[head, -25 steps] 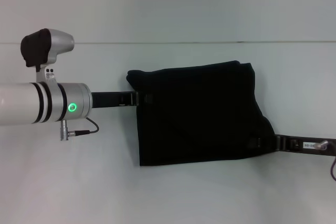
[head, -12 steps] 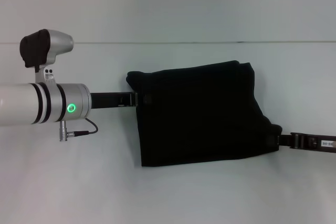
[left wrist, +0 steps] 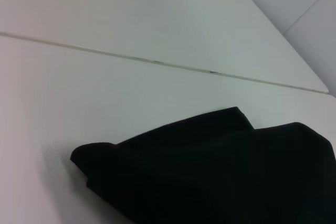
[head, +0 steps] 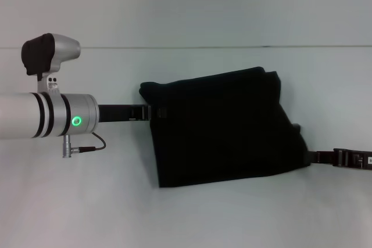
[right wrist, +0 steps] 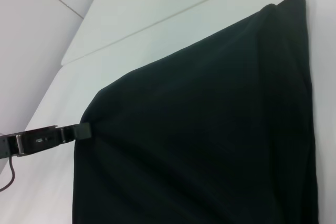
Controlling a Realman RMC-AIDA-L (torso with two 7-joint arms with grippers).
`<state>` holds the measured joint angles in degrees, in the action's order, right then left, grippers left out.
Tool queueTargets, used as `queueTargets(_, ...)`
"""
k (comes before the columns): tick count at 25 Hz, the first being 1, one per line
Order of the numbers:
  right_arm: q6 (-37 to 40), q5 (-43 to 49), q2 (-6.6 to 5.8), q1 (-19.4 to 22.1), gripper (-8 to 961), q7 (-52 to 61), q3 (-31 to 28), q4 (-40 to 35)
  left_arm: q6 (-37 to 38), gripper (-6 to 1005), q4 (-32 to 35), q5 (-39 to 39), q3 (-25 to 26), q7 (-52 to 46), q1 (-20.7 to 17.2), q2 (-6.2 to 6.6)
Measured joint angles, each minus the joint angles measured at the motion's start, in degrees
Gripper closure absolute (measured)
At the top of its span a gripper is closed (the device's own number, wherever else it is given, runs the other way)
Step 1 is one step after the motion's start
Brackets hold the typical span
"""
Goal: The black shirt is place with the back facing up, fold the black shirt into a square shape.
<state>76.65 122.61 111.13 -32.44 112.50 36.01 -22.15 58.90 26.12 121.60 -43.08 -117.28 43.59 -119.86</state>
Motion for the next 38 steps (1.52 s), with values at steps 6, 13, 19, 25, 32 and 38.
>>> queueTargets(6, 0.7, -0.3, -0.05, 0.8, 842, -0.4, -2.5, -1.7, 0.9, 909, 0.2, 0.1, -0.2, 0.1, 0.0, 0.07)
queueTargets(13, 0.7, -0.1, -0.31, 0.5, 721, 1.1, -5.9, -2.9, 1.6, 909, 0.2, 0.1, 0.0, 0.2, 0.0, 0.07)
queueTargets(19, 0.7, 0.2, -0.25, -1.7, 411, 5.6, -2.2, -2.5, 1.7, 912, 0.2, 0.1, -0.2, 0.2, 0.0, 0.07)
queueTargets(25, 0.1, 0.3, 0.37, -2.5, 319, 7.5, 0.0, -2.3, 1.6, 912, 0.2, 0.1, -0.3, 0.3, 0.2, 0.07)
queueTargets(32, -1.5, 0.3, 0.93, -2.8, 380, 7.6, 0.7, -2.1, 1.6, 912, 0.2, 0.1, -0.4, 0.4, 0.1, 0.07)
queueTargets(38, -1.4, 0.5, 0.63, -2.4, 410, 7.6, 0.9, -2.1, 1.6, 912, 0.2, 0.1, -0.4, 0.4, 0.0, 0.07)
